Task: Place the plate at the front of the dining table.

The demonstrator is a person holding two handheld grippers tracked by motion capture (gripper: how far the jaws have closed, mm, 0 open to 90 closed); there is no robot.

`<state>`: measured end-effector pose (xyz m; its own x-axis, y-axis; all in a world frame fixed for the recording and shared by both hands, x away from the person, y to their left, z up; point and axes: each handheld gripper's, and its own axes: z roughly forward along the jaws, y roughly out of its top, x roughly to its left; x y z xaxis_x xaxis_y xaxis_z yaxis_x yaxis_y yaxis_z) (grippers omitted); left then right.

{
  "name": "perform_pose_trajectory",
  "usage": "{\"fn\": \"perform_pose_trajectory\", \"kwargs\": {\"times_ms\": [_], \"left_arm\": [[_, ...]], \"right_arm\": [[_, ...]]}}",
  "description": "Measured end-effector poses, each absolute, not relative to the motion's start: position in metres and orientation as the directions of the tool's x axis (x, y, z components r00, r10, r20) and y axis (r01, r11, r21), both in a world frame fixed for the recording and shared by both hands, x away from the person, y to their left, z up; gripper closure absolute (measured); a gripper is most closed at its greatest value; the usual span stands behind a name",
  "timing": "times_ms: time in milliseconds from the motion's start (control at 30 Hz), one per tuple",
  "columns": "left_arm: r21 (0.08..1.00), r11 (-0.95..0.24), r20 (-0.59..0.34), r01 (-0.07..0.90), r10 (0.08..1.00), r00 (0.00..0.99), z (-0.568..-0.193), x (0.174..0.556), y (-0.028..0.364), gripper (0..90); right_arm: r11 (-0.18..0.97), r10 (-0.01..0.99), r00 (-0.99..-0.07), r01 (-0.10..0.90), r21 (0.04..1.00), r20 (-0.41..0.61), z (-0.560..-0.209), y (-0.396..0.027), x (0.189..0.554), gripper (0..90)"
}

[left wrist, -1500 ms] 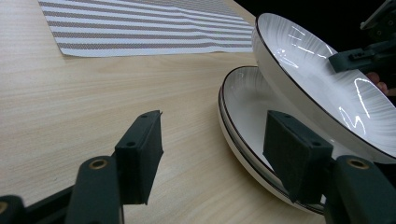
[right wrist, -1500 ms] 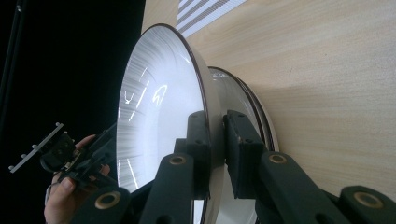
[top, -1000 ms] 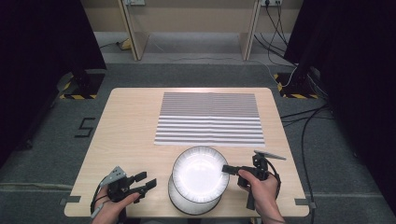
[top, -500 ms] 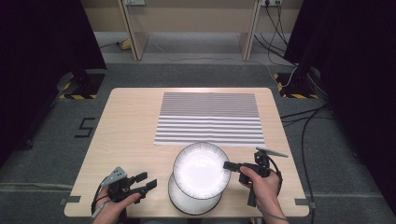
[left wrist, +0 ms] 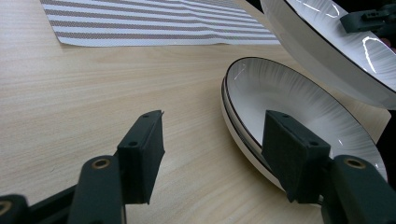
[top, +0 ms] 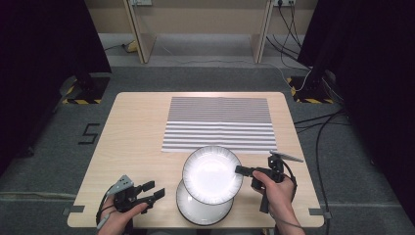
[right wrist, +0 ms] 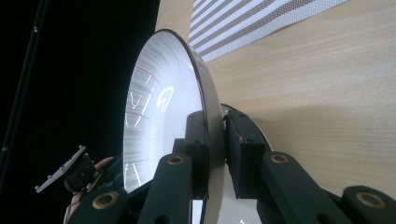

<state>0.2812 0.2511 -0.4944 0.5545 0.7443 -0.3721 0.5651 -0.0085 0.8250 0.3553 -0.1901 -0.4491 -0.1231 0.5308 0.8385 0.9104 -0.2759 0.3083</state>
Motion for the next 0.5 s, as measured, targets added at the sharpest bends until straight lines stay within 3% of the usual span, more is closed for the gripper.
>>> {"fn": "perform_pose_trajectory", "kwargs": {"times_ms": [500], "left_arm": [[0.823, -0.009, -0.373, 0.569, 0.746, 0.552, -0.4952, 0.2812, 0.2510, 38.2]], "right_arm": [[-0.295, 0.521, -0.126, 0.901, 0.317, 0.844, -0.4408, -0.1923, 0.3622, 79.5]]}}
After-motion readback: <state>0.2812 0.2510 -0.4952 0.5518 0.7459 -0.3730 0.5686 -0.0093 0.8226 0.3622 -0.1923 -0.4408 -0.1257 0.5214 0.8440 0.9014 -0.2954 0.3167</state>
